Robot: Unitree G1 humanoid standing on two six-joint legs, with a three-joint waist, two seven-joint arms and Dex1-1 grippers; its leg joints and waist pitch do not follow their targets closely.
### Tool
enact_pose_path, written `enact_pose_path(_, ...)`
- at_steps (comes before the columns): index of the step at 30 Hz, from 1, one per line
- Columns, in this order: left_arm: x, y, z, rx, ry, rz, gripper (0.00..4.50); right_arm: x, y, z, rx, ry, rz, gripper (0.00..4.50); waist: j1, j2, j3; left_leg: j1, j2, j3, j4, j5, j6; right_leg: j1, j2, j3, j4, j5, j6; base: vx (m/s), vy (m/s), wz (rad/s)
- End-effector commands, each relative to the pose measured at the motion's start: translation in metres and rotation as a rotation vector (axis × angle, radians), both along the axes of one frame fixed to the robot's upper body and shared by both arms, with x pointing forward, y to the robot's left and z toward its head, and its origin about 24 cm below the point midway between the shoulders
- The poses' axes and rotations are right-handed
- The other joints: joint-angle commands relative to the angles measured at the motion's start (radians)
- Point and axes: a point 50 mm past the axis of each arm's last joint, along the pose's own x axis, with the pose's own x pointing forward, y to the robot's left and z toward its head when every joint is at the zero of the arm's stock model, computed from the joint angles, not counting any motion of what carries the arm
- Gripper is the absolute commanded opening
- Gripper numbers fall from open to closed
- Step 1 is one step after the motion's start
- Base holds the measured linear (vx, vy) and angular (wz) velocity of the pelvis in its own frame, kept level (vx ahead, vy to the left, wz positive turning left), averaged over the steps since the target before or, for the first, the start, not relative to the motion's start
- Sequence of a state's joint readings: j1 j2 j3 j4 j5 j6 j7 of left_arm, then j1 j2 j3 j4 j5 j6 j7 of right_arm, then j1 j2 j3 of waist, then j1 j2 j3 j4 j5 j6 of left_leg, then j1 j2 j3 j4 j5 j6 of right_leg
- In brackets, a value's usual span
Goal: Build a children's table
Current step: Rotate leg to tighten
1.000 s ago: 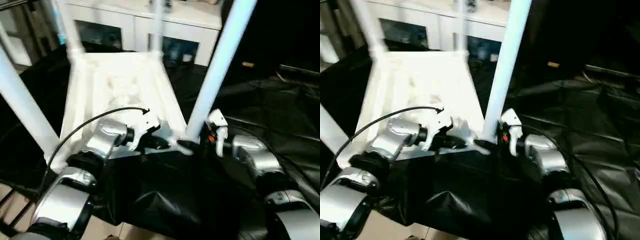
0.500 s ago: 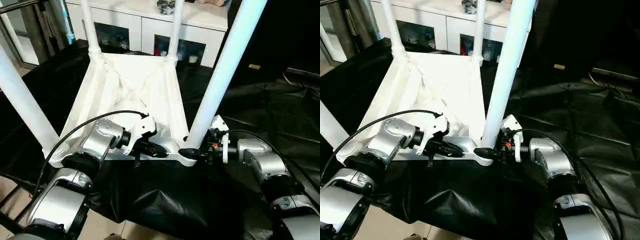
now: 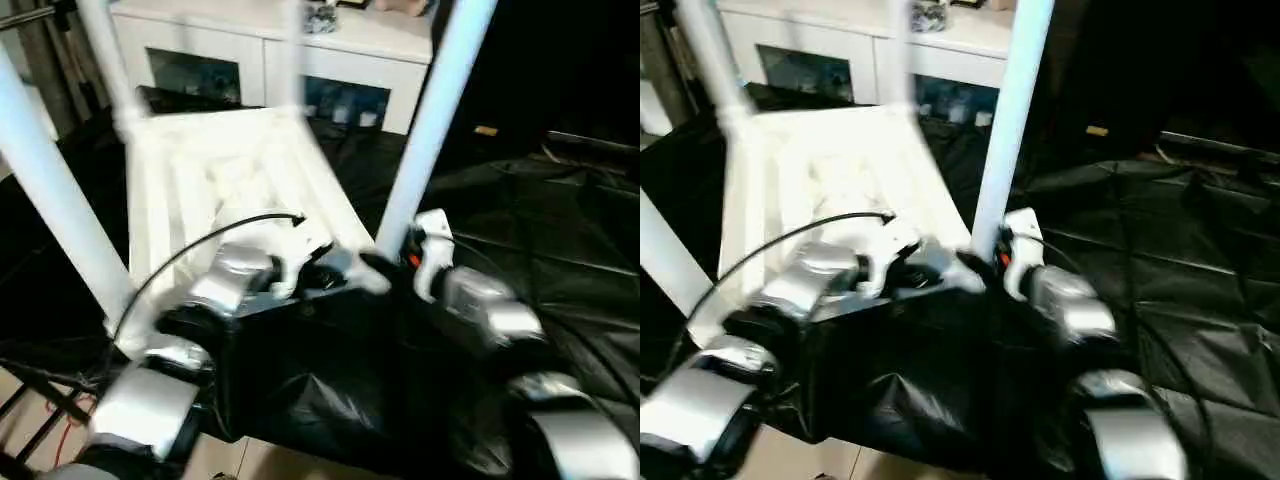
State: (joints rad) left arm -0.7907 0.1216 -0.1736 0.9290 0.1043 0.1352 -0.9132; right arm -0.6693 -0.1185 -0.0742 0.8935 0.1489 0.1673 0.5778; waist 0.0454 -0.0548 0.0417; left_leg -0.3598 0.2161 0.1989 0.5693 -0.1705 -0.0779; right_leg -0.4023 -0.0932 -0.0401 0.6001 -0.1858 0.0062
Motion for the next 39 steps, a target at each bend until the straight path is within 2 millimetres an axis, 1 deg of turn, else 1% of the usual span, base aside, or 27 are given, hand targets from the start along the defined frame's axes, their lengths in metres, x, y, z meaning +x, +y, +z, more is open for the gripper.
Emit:
enact_pose_path(1,-0.004,-0.029,0.004,-0.056,-0.012,-0.021,0.00,-0.013,0.023,-0.027,-0.017,0.145,0.010,2.65,-0.002,0.000,-0.048,0.013,0.013,-0.012,-0.070,-0.335,-0.009,0.024,-0.043,0.025,-0.095,-0.407,-0.162,0.000,0.000,0.00)
enact_pose_path(3,-0.006,-0.035,0.003,-0.063,-0.015,-0.041,0.00,-0.012,0.029,-0.025,-0.013,0.115,0.025,2.65,-0.002,0.000,-0.048,0.011,0.013,-0.012,-0.071,-0.337,-0.006,0.024,-0.042,0.025,-0.095,-0.399,-0.161,0.000,0.000,0.00)
enact_pose_path(4,-0.008,-0.037,0.003,-0.066,-0.013,-0.054,0.00,-0.012,0.032,-0.023,-0.010,0.092,0.045,3.00,-0.004,-0.002,-0.050,0.010,0.014,-0.012,-0.071,-0.338,-0.002,0.025,-0.042,0.025,-0.094,-0.387,-0.162,0.000,0.000,0.00)
enact_pose_path(5,-0.009,-0.038,0.002,-0.067,-0.014,-0.064,0.00,-0.011,0.033,-0.022,-0.008,0.089,0.052,3.00,-0.005,-0.002,-0.049,0.009,0.013,-0.012,-0.071,-0.338,0.002,0.025,-0.042,0.025,-0.094,-0.379,-0.165,0.000,0.000,0.00)
enact_pose_path(6,-0.010,-0.038,0.002,-0.066,-0.012,-0.077,0.00,-0.010,0.031,-0.020,-0.013,0.081,0.067,3.00,-0.006,-0.003,-0.049,0.008,0.013,-0.011,-0.071,-0.336,0.004,0.026,-0.041,0.025,-0.093,-0.375,-0.166,0.000,0.000,0.00)
enact_pose_path(7,-0.010,-0.036,0.002,-0.065,-0.012,-0.094,0.00,-0.010,0.029,-0.019,-0.023,0.074,0.082,3.37,-0.006,-0.002,-0.049,0.007,0.013,-0.011,-0.071,-0.335,0.007,0.026,-0.040,0.025,-0.092,-0.370,-0.168,0.000,0.000,0.00)
enact_pose_path(9,-0.012,-0.033,0.002,-0.066,-0.012,-0.126,0.00,-0.010,0.024,-0.016,-0.050,0.038,0.145,3.39,-0.007,-0.002,-0.049,0.007,0.014,-0.012,-0.071,-0.336,0.009,0.027,-0.041,0.025,-0.092,-0.370,-0.169,0.000,0.000,0.00)
enact_pose_path(10,-0.013,-0.031,0.003,-0.072,-0.014,-0.155,0.00,-0.012,0.022,-0.014,-0.065,0.016,0.199,3.62,-0.004,-0.002,-0.052,0.007,0.016,-0.012,-0.069,-0.326,0.013,0.028,-0.042,0.025,-0.090,-0.348,-0.174,0.000,0.000,0.00)
enact_pose_path(12,-0.015,-0.027,0.004,-0.070,-0.011,-0.185,0.00,-0.014,0.018,-0.012,-0.067,0.002,0.252,3.62,-0.004,-0.002,-0.053,0.004,0.015,-0.009,-0.067,-0.294,0.024,0.030,-0.040,0.026,-0.084,-0.286,-0.191,0.000,0.000,0.00)
enact_pose_path(13,-0.016,-0.024,0.004,-0.069,-0.010,-0.210,0.00,-0.016,0.016,-0.011,-0.056,-0.007,0.301,3.62,-0.003,-0.003,-0.052,0.002,0.015,-0.008,-0.067,-0.284,0.036,0.034,-0.040,0.026,-0.083,-0.265,-0.198,0.000,0.000,0.00)
enact_pose_path(14,-0.016,-0.021,0.004,-0.064,-0.003,-0.223,0.00,-0.018,0.013,-0.009,-0.051,-0.017,0.350,3.62,-0.001,-0.003,-0.054,0.003,0.016,-0.007,-0.064,-0.273,0.047,0.035,-0.041,0.026,-0.080,-0.241,-0.205,0.000,0.000,0.00)
enact_pose_path(15,-0.016,-0.020,0.004,-0.063,-0.002,-0.225,0.00,-0.019,0.012,-0.009,-0.050,-0.019,0.357,3.62,0.000,-0.002,-0.055,0.004,0.017,-0.006,-0.064,-0.264,0.051,0.035,-0.040,0.027,-0.078,-0.222,-0.212,0.000,0.000,0.00)
enact_pose_path(16,-0.016,-0.016,0.004,-0.056,0.000,-0.238,0.00,-0.022,0.009,-0.007,-0.044,-0.030,0.413,3.62,0.001,-0.002,-0.055,0.005,0.016,-0.005,-0.063,-0.244,0.057,0.035,-0.038,0.027,-0.074,-0.186,-0.224,0.000,0.000,0.00)
enact_pose_path(17,-0.016,-0.016,0.004,-0.056,0.000,-0.238,0.00,-0.022,0.009,-0.007,-0.044,-0.030,0.413,3.62,0.003,-0.002,-0.056,0.004,0.017,-0.004,-0.062,-0.228,0.062,0.037,-0.038,0.026,-0.070,-0.158,-0.235,0.000,0.000,0.00)
enact_pose_path(18,-0.017,-0.010,0.005,-0.058,0.009,-0.281,0.00,-0.027,0.003,-0.005,-0.022,-0.028,0.498,3.62,0.004,-0.002,-0.056,0.003,0.017,-0.004,-0.062,-0.223,0.064,0.038,-0.038,0.026,-0.068,-0.148,-0.240,0.000,0.000,0.00)
enact_pose_path(20,-0.020,-0.005,0.007,-0.058,0.020,-0.336,0.00,-0.032,-0.002,-0.003,-0.002,-0.020,0.572,3.62,0.016,-0.002,-0.057,0.003,0.019,-0.003,-0.059,-0.197,0.080,0.045,-0.036,0.024,-0.062,-0.100,-0.254,0.000,0.000,0.00)
enact_pose_path(22,-0.021,-0.002,0.008,-0.059,0.034,-0.366,0.00,-0.035,-0.005,-0.002,0.015,-0.005,0.611,3.62,0.022,-0.001,-0.059,0.002,0.022,0.000,-0.057,-0.163,0.090,0.047,-0.036,0.022,-0.052,-0.049,-0.269,0.000,0.000,0.00)
enact_pose_path(23,-0.022,0.000,0.008,-0.062,0.037,-0.377,0.00,-0.036,-0.006,-0.001,0.022,-0.002,0.626,3.38,0.022,0.001,-0.059,0.004,0.023,0.002,-0.056,-0.155,0.093,0.044,-0.035,0.022,-0.050,-0.026,-0.283,0.000,0.000,0.00)
enact_pose_path(25,-0.023,0.006,0.009,-0.051,0.057,-0.414,0.00,-0.042,-0.008,-0.001,0.042,0.026,0.694,3.38,0.025,0.000,-0.059,0.006,0.021,0.003,-0.055,-0.163,0.092,0.045,-0.036,0.022,-0.052,-0.035,-0.290,0.000,0.000,0.00)
enact_pose_path(26,-0.023,0.006,0.009,-0.051,0.057,-0.414,0.00,-0.042,-0.008,-0.001,0.042,0.026,0.694,3.24,0.028,0.000,-0.058,0.006,0.021,0.003,-0.055,-0.168,0.090,0.045,-0.036,0.022,-0.053,-0.047,-0.288,0.000,0.000,0.00)
enact_pose_path(27,-0.024,0.009,0.009,-0.042,0.069,-0.430,0.00,-0.044,-0.008,-0.001,0.045,0.034,0.713,3.24,0.030,0.001,-0.057,0.007,0.022,0.003,-0.056,-0.173,0.087,0.044,-0.038,0.023,-0.054,-0.057,-0.286,0.000,0.000,0.00)
enact_pose_path(29,-0.025,0.012,0.009,-0.032,0.089,-0.450,0.00,-0.047,-0.007,-0.002,0.054,0.047,0.735,2.98,0.034,0.003,-0.056,0.009,0.024,0.003,-0.059,-0.199,0.070,0.042,-0.039,0.023,-0.058,-0.100,-0.278,0.000,0.000,0.00)
enact_pose_path(32,-0.025,0.014,0.009,-0.030,0.093,-0.453,0.00,-0.049,-0.006,-0.002,0.065,0.061,0.753,2.82,0.040,0.005,-0.056,0.012,0.024,0.002,-0.062,-0.214,0.045,0.040,-0.039,0.024,-0.060,-0.127,-0.266,0.000,0.000,0.00)
enact_pose_path(33,-0.025,0.014,0.009,-0.028,0.093,-0.456,0.00,-0.050,-0.006,-0.002,0.066,0.064,0.758,2.77,0.041,0.004,-0.056,0.012,0.024,0.002,-0.062,-0.213,0.043,0.041,-0.039,0.024,-0.059,-0.124,-0.265,0.000,0.000,0.00)
enact_pose_path(34,-0.024,0.015,0.009,-0.026,0.091,-0.454,0.00,-0.051,-0.005,-0.002,0.069,0.068,0.764,2.74,0.041,0.007,-0.056,0.011,0.024,0.001,-0.062,-0.212,0.038,0.041,-0.039,0.024,-0.058,-0.118,-0.264,0.000,0.000,0.00)
enact_pose_path(35,-0.024,0.015,0.009,-0.024,0.084,-0.442,0.00,-0.051,-0.005,-0.003,0.074,0.069,0.755,2.73,0.041,0.005,-0.057,0.011,0.024,0.001,-0.061,-0.206,0.037,0.042,-0.038,0.024,-0.057,-0.101,-0.266,0.000,0.000,0.00)
enact_pose_path(39,-0.020,0.013,0.009,-0.028,0.070,-0.390,0.00,-0.049,-0.005,-0.002,0.086,0.064,0.727,2.72,0.041,0.005,-0.058,0.010,0.022,0.003,-0.059,-0.190,0.043,0.043,-0.038,0.023,-0.054,-0.069,-0.273,0.000,0.000,0.00)
